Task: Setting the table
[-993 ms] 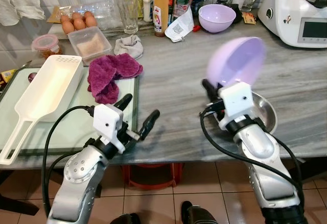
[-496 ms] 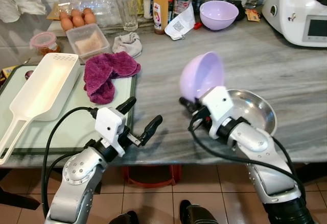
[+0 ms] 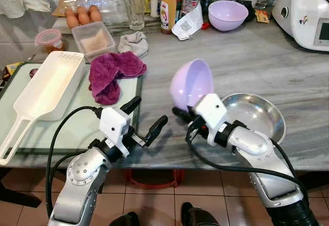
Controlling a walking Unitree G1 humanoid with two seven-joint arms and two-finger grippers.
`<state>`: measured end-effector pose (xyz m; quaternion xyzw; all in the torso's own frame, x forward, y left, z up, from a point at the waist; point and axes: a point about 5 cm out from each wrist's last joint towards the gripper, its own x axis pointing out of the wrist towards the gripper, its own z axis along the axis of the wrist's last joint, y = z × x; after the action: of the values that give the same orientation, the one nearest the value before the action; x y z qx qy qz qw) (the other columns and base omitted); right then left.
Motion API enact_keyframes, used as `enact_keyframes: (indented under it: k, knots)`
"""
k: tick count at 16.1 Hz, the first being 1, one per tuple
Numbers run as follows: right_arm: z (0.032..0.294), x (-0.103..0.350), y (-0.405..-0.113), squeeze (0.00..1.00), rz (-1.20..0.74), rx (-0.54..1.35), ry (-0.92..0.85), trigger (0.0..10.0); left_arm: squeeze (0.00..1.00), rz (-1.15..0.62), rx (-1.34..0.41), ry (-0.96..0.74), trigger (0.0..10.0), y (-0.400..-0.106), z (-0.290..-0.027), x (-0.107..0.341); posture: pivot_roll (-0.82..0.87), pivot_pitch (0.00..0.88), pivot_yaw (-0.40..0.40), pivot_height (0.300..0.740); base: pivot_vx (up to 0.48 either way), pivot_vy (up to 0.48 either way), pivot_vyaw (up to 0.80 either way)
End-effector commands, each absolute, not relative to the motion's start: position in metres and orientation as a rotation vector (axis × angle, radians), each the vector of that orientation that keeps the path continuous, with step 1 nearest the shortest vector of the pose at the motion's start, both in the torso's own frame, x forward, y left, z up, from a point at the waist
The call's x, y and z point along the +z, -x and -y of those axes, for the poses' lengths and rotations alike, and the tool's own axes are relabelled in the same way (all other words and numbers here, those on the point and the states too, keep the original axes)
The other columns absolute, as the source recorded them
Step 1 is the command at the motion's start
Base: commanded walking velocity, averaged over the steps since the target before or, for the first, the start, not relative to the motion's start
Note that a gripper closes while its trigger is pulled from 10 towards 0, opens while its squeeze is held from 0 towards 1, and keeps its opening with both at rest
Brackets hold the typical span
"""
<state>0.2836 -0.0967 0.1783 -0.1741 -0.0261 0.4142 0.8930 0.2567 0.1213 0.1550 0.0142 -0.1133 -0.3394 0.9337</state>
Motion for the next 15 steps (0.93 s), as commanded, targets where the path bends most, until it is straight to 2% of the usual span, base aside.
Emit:
enact_keyframes:
  k: [1,7,15]
  knots:
    - [0.093,0.185,-0.282,0.0,0.087,0.897,0.399,10.0,0.0,0.232,-0.704,-0.045,10.0,-0.255,-0.12,0.154,-0.17,0.187,-0.006,0.74,0.0,0.0,0.0]
    - [0.097,0.186,-0.288,0.0,0.038,1.035,0.595,10.0,0.0,0.222,-0.715,-0.046,10.0,-0.255,-0.117,0.153,-0.17,0.185,-0.006,0.74,0.0,0.0,0.0]
    - [0.117,0.193,-0.281,0.0,-0.071,1.149,0.725,10.0,0.0,0.202,-0.75,-0.041,10.0,-0.252,-0.113,0.15,-0.18,0.192,-0.008,0.74,0.0,0.0,0.0]
